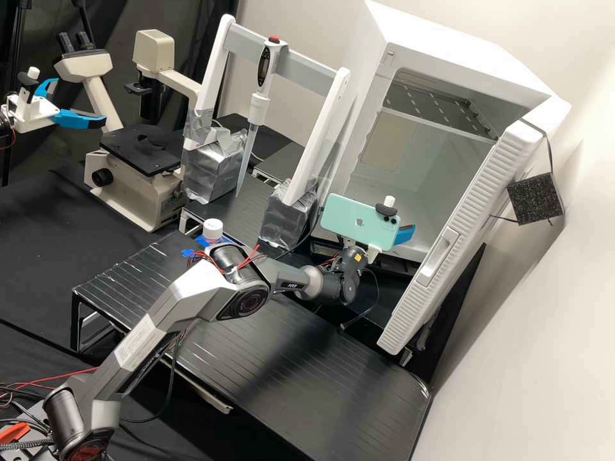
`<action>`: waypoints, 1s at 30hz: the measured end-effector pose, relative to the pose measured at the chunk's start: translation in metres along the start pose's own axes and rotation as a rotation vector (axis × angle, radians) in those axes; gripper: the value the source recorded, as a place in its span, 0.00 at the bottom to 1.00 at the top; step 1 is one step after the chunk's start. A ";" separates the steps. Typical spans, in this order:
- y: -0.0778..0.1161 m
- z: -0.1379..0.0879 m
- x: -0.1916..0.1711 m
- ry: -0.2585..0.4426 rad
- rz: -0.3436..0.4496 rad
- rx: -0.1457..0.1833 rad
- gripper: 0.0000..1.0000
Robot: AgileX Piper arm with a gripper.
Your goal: Move the petri dish to the microscope
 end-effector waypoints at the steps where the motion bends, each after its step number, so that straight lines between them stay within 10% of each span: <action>1: 0.000 0.000 0.000 -0.004 -0.002 -0.002 0.00; 30: 0.005 -0.003 0.001 -0.014 -0.011 -0.032 0.00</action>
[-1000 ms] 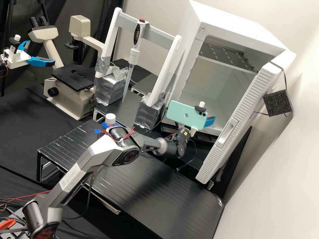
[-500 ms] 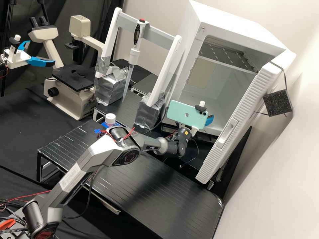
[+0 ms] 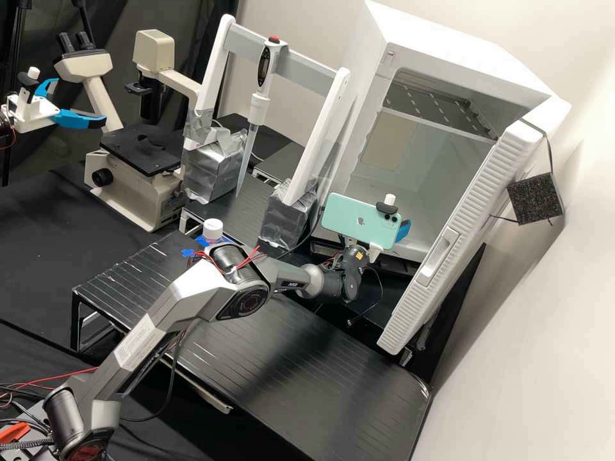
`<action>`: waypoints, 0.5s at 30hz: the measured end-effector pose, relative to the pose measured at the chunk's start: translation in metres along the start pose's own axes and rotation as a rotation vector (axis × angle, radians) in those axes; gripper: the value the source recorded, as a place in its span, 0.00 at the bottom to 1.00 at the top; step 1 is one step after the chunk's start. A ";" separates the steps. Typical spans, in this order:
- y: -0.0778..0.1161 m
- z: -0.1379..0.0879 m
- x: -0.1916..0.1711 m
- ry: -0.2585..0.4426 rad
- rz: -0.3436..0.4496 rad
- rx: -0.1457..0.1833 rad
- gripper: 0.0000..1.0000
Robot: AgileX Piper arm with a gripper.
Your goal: Move the petri dish to the microscope
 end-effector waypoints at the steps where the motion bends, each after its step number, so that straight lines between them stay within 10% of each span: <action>1: 0.001 0.000 0.000 -0.004 -0.003 -0.005 0.00; 15: 0.015 0.002 -0.027 -0.049 0.007 0.004 0.00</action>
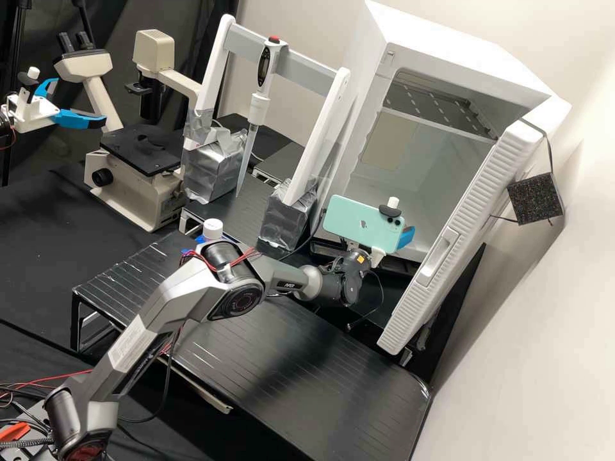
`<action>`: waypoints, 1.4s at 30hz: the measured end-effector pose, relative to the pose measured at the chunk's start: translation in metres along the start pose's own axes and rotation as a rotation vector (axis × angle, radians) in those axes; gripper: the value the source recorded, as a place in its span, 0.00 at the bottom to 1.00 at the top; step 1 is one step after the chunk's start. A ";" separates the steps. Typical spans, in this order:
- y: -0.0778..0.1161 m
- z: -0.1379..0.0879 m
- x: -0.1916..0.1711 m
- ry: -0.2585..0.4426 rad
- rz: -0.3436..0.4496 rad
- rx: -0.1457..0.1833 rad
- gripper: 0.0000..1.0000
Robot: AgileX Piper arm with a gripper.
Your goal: Move the petri dish to the microscope
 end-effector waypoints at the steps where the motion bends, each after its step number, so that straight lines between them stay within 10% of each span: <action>1: 0.001 0.000 -0.002 -0.004 0.001 0.001 0.00; 30: -0.013 -0.006 -0.130 0.116 0.003 0.124 0.00; 42: -0.030 -0.048 -0.218 0.086 -0.065 0.072 0.00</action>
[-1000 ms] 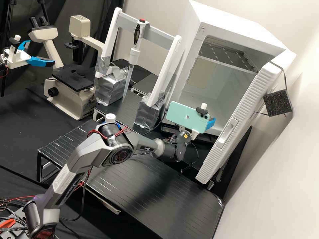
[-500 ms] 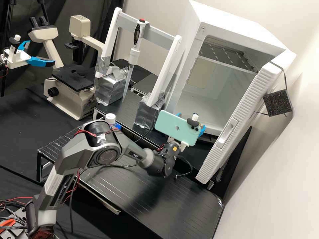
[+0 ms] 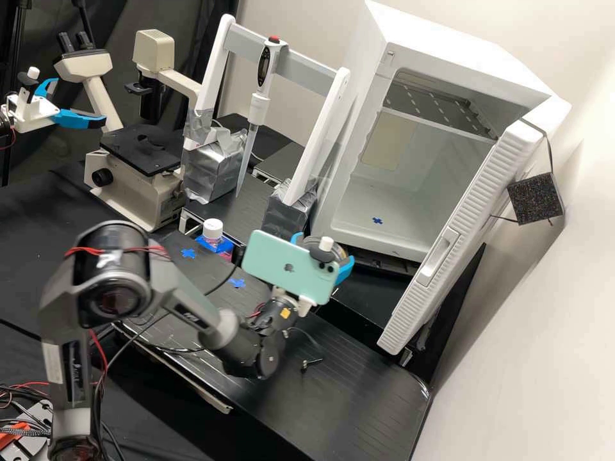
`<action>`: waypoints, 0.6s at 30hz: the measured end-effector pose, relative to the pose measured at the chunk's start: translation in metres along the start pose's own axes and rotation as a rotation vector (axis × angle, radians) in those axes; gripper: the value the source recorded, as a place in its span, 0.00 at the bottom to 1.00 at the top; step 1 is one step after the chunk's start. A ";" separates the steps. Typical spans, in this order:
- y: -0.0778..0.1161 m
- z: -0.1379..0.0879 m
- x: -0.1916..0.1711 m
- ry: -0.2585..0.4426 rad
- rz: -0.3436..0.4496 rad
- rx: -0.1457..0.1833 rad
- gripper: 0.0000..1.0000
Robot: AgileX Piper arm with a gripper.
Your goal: Move the petri dish to the microscope
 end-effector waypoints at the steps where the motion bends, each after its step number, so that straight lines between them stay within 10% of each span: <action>1: -0.001 -0.006 -0.006 0.003 0.001 -0.012 0.00; 11: -0.028 -0.066 -0.055 0.057 0.041 -0.113 0.00; 18: -0.054 -0.116 -0.067 0.270 0.018 -0.152 0.00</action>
